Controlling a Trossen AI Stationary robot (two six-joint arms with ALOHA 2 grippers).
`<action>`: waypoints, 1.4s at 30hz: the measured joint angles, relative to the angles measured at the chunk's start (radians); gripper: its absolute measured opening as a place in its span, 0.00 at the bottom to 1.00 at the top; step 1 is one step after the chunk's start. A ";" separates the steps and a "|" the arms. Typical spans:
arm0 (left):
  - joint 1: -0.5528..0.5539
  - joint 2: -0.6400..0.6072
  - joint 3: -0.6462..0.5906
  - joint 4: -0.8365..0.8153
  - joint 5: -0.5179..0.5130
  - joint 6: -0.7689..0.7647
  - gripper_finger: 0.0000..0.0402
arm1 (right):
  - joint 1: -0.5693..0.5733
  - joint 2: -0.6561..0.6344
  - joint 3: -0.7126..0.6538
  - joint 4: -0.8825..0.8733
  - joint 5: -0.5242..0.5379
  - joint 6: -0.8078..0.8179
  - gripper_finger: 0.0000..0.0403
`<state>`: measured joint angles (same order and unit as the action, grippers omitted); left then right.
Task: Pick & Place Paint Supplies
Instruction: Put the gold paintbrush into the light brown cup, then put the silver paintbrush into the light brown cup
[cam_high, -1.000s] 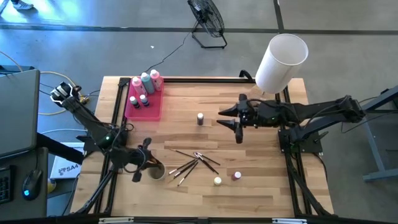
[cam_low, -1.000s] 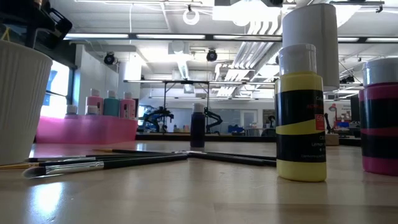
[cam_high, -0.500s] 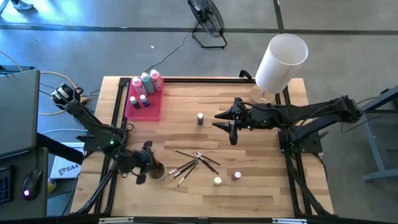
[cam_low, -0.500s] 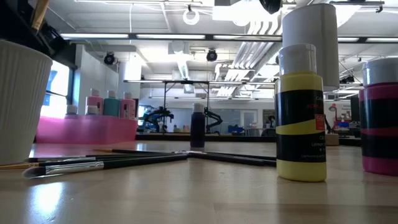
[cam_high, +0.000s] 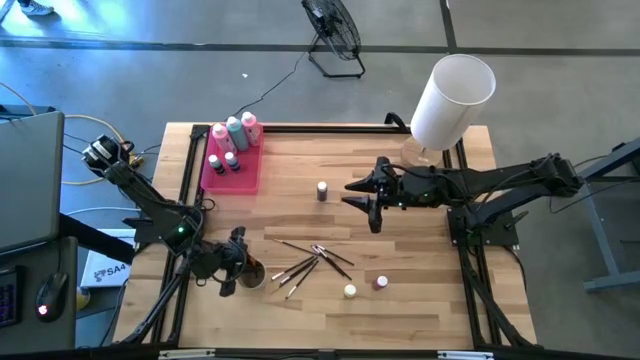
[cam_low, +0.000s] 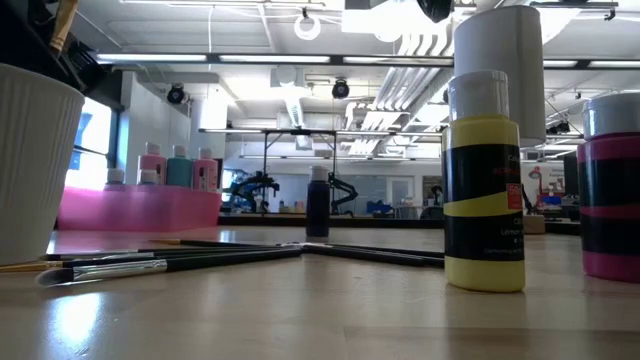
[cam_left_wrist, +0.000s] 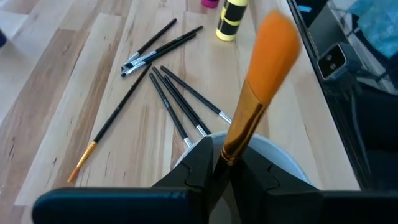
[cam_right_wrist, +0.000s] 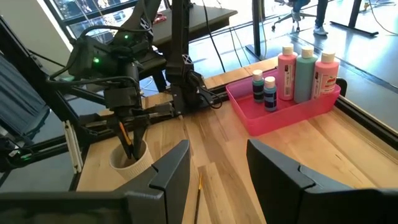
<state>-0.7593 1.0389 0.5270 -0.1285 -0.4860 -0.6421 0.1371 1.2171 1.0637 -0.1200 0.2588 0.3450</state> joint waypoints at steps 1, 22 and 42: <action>0.000 0.000 0.000 0.000 -0.008 -0.017 0.11 | 0.000 0.000 0.000 0.000 0.000 0.000 0.38; 0.000 -0.003 0.000 0.006 -0.043 0.026 0.40 | 0.000 0.000 0.000 0.000 -0.105 0.018 0.38; 0.000 -0.152 0.263 0.017 -0.188 0.529 0.42 | 0.000 0.000 0.000 -0.006 -0.105 0.017 0.38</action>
<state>-0.7589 0.8869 0.7901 -0.1118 -0.6740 -0.1131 0.1375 1.2167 1.0637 -0.1262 0.1535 0.3622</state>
